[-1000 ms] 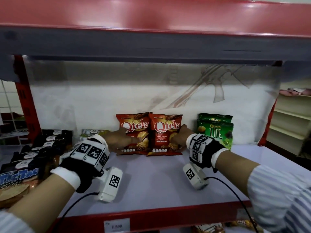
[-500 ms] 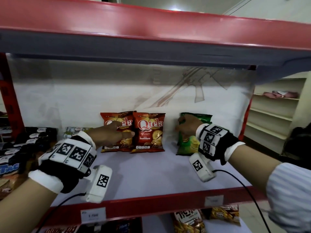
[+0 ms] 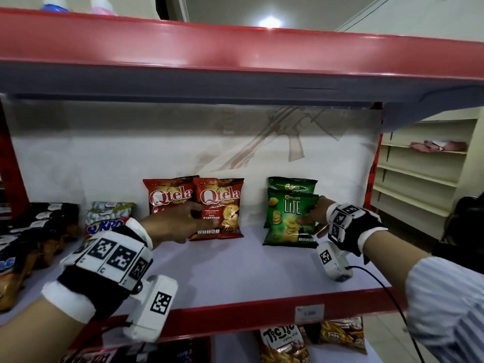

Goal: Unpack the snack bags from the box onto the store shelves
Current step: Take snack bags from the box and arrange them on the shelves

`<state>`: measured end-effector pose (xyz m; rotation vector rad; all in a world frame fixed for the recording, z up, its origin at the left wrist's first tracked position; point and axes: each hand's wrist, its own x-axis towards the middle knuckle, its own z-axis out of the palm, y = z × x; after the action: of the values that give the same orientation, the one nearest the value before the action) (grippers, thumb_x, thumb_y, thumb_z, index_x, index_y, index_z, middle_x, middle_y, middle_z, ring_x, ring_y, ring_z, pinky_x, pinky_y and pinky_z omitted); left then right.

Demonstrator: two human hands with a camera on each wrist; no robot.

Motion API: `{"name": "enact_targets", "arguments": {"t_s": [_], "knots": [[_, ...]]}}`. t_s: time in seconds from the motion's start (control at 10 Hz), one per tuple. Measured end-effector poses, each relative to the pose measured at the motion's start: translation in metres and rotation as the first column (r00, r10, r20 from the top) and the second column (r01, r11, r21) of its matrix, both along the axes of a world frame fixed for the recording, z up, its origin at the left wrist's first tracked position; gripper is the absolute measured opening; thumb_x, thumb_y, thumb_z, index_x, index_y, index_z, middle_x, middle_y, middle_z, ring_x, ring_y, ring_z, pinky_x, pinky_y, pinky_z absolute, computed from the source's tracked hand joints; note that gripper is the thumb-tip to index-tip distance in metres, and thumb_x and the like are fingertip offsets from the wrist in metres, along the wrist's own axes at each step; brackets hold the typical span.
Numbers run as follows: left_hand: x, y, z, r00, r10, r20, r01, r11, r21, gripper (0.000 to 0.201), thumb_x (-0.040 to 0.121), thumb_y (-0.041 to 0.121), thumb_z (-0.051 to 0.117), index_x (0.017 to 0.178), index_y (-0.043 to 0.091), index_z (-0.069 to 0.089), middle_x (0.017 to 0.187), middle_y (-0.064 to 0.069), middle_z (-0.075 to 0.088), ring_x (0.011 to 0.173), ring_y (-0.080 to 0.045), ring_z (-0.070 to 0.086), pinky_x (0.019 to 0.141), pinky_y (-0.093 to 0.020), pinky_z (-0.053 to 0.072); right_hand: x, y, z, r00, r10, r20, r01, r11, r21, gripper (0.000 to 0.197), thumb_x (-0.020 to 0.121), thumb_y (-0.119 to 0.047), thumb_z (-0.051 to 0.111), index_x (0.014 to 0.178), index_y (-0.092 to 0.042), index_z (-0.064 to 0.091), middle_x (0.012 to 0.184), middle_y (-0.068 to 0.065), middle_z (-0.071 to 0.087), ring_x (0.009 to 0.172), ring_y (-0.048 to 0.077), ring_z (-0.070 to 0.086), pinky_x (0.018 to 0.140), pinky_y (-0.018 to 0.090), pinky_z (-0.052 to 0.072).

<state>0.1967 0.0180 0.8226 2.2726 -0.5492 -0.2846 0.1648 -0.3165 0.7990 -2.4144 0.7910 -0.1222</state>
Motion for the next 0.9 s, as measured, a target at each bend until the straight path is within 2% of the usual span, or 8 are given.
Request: {"name": "enact_targets", "arguments": {"t_s": [0.1,0.2,0.4,0.5,0.6,0.7,0.8,0.9], "knots": [[0.002,-0.003,0.001,1.000,-0.008,0.003,0.008,1.000,0.002,0.066,0.081,0.050,0.066,0.136,0.024,0.042,0.107,0.011,0.054,0.106,-0.019,0.057,0.090,-0.035,0.054,-0.009,-0.031,0.008,0.995,-0.026,0.095,0.029,0.999,-0.025,0.069,0.073,-0.024,0.081,0.128,0.003,0.049,0.125,0.024,0.056,0.112,0.038,0.058,0.094,0.050,0.050],[0.004,-0.007,0.000,1.000,-0.003,0.011,0.003,1.000,0.007,0.067,0.080,0.050,0.066,0.137,0.024,0.042,0.116,0.007,0.055,0.107,-0.020,0.058,0.093,-0.038,0.053,-0.020,-0.069,0.021,0.988,-0.090,0.123,0.095,0.995,-0.038,0.064,0.076,-0.022,0.079,0.127,0.002,0.050,0.126,0.023,0.056,0.110,0.035,0.059,0.092,0.046,0.052],[-0.005,-0.024,-0.007,0.997,-0.057,-0.056,0.059,0.998,0.034,0.072,0.083,0.050,0.064,0.143,0.025,0.033,0.141,0.001,0.040,0.113,-0.015,0.046,0.083,-0.028,0.049,-0.020,-0.097,0.021,0.986,-0.167,0.009,0.164,0.954,-0.252,0.040,0.083,-0.034,0.071,0.103,0.001,0.064,0.101,0.014,0.065,0.097,0.028,0.062,0.071,0.028,0.048],[-0.014,-0.032,-0.009,0.994,-0.084,-0.076,0.090,0.994,0.069,0.072,0.084,0.051,0.062,0.144,0.025,0.032,0.146,0.003,0.036,0.112,-0.012,0.042,0.082,-0.026,0.046,-0.013,-0.103,0.001,0.987,-0.153,-0.054,0.136,0.962,-0.236,0.030,0.087,-0.034,0.066,0.074,-0.009,0.056,0.070,0.011,0.066,0.075,0.028,0.057,0.071,0.030,0.053],[-0.022,-0.035,-0.010,0.995,-0.066,-0.069,0.072,0.993,0.089,0.074,0.083,0.051,0.062,0.145,0.024,0.032,0.148,0.002,0.035,0.112,-0.013,0.043,0.081,-0.025,0.047,-0.015,-0.105,-0.002,0.993,-0.121,-0.019,0.117,0.983,-0.144,0.027,0.087,-0.025,0.067,0.099,-0.001,0.062,0.099,0.020,0.065,0.081,0.028,0.052,0.092,0.044,0.050],[-0.036,-0.039,-0.014,0.998,-0.032,-0.046,0.036,0.996,0.086,0.068,0.085,0.048,0.062,0.143,0.022,0.036,0.145,0.001,0.038,0.113,-0.014,0.045,0.078,-0.025,0.049,-0.025,-0.099,0.005,0.991,-0.131,-0.005,0.128,0.977,-0.170,0.047,0.094,-0.026,0.057,0.130,0.003,0.050,0.135,0.019,0.051,0.096,0.034,0.056,0.092,0.035,0.047],[-0.048,-0.042,-0.016,1.000,0.003,-0.007,-0.003,0.999,0.035,0.057,0.088,0.040,0.063,0.138,0.020,0.044,0.138,0.001,0.045,0.113,-0.015,0.049,0.085,-0.029,0.050,-0.036,-0.088,0.015,0.984,-0.127,0.124,0.141,0.984,-0.110,0.033,0.099,-0.028,0.047,0.116,-0.002,0.059,0.119,0.015,0.060,0.097,0.023,0.060,0.082,0.017,0.047],[-0.065,-0.045,-0.022,0.999,0.019,0.044,-0.014,0.994,-0.111,0.033,0.091,0.024,0.062,0.123,0.018,0.057,0.122,-0.003,0.060,0.109,-0.017,0.056,0.093,-0.032,0.047,-0.059,-0.057,0.023,0.953,-0.064,0.295,0.092,0.992,-0.081,0.023,0.091,-0.023,0.060,0.095,-0.001,0.060,0.087,0.015,0.061,0.074,0.027,0.057,0.069,0.030,0.049]]}}
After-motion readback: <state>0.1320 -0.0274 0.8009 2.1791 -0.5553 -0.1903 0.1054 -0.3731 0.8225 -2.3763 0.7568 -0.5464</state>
